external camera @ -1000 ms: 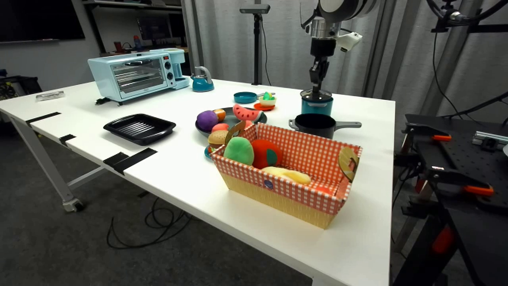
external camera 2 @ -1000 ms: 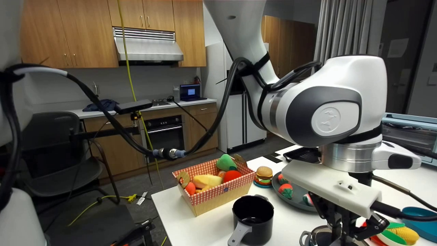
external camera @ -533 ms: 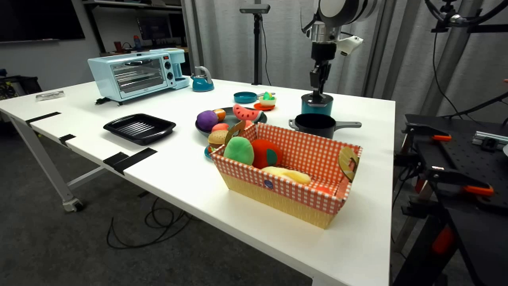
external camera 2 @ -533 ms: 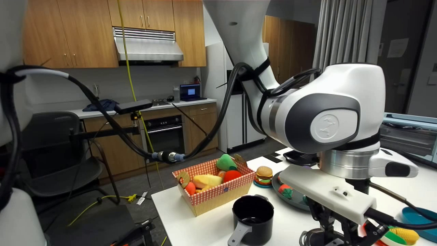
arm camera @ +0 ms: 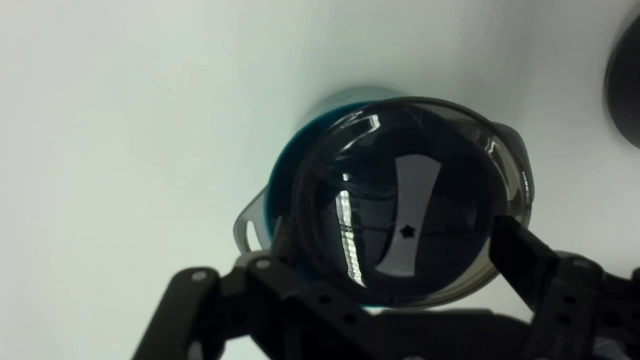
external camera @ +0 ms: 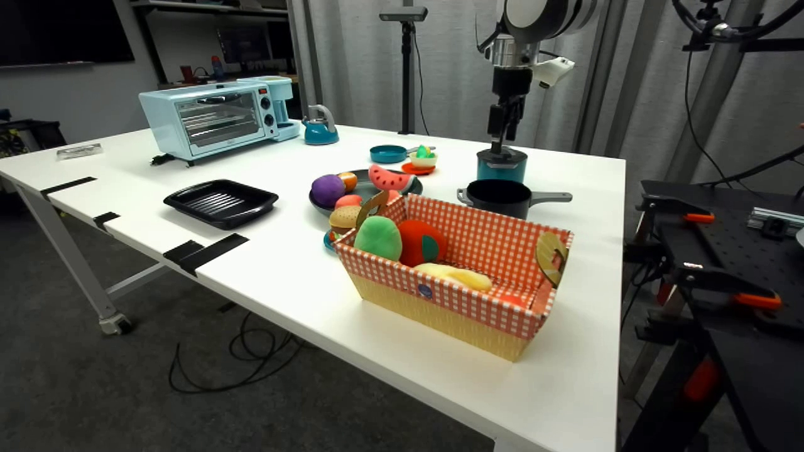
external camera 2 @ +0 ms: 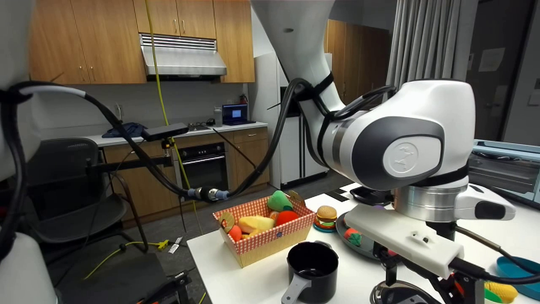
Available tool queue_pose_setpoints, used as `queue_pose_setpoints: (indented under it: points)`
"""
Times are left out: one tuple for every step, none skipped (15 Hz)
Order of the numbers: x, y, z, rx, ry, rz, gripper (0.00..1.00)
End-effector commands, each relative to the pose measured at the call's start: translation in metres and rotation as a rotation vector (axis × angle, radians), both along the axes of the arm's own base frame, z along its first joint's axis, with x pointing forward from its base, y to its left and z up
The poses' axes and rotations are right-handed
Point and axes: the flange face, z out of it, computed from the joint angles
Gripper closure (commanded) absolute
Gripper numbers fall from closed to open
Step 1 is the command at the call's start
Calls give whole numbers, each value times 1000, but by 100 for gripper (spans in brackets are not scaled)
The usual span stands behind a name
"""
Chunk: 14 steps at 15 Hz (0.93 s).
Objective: Transfer the lid from the black pot to the blue pot
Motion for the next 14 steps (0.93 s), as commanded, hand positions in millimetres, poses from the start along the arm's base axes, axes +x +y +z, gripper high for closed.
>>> queue_pose_setpoints:
  points:
    - [3, 2, 1, -13, -3, 0, 0]
    - [4, 3, 3, -11, -3, 2, 0]
    - [4, 5, 7, -9, -4, 3, 0]
    - [5, 7, 10, -8, -4, 6, 0]
    - [7, 11, 15, -8, -4, 13, 0]
    - [8, 15, 18, -7, -3, 19, 0]
    - [9, 20, 23, -6, -3, 29, 0]
    - [10, 27, 27, -4, -2, 41, 0]
    - [11, 34, 32, -2, -1, 55, 0]
    - [11, 42, 38, 0, 4, 73, 0]
    - [12, 50, 42, 3, 9, 92, 0]
    - [12, 59, 47, 7, 15, 109, 0]
    - [12, 69, 51, 14, 24, 125, 0]
    - [12, 77, 56, 19, 32, 138, 0]
